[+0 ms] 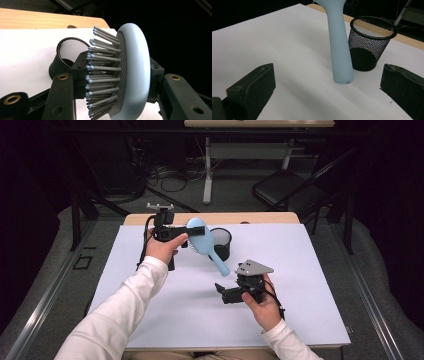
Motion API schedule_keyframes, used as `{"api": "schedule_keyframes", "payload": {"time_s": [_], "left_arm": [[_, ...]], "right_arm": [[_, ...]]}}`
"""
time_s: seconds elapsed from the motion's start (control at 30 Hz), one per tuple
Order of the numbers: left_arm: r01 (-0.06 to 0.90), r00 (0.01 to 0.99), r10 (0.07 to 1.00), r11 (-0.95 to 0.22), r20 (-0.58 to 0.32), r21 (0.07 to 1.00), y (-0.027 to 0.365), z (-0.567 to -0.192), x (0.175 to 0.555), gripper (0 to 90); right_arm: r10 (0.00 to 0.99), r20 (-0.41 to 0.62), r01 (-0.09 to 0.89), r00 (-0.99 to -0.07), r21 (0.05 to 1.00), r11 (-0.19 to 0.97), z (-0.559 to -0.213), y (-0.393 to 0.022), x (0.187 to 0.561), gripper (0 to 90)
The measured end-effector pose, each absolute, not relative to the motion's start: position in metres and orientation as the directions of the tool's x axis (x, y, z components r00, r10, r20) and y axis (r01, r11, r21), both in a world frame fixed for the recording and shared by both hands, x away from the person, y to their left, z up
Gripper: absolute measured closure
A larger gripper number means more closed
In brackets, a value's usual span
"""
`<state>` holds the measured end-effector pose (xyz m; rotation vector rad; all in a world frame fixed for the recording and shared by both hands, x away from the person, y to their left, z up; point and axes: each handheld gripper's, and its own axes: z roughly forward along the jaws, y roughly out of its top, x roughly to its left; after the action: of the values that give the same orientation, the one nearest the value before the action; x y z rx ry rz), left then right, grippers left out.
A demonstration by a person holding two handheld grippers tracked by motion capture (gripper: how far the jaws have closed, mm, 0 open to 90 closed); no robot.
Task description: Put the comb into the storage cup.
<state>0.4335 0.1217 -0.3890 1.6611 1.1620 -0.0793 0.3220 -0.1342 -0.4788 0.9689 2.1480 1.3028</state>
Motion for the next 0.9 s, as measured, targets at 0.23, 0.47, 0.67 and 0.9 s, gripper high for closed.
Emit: {"api": "schedule_keyframes", "payload": {"time_s": [0.23, 0.47, 0.67, 0.9], "left_arm": [[0.688, 0.533, 0.65, 0.04, -0.542, 0.725, 0.123, -0.385, 0.434, 50.2], [0.666, 0.541, 0.659, 0.042, -0.522, 0.745, 0.124, -0.381, 0.435, 50.1], [0.655, 0.543, 0.664, 0.048, -0.514, 0.754, 0.125, -0.378, 0.436, 50.2], [0.63, 0.551, 0.678, 0.044, -0.487, 0.775, 0.125, -0.373, 0.437, 50.1]], "right_arm": [[0.757, -0.017, 0.339, -0.653, 0.887, 0.312, -0.48, -0.134, 0.323, 0.0], [0.761, -0.018, 0.341, -0.649, 0.887, 0.311, -0.48, -0.135, 0.323, 0.0], [0.763, -0.018, 0.342, -0.647, 0.886, 0.312, -0.48, -0.135, 0.323, 0.0], [0.763, -0.02, 0.344, -0.646, 0.885, 0.314, -0.481, -0.135, 0.324, 0.0]]}}
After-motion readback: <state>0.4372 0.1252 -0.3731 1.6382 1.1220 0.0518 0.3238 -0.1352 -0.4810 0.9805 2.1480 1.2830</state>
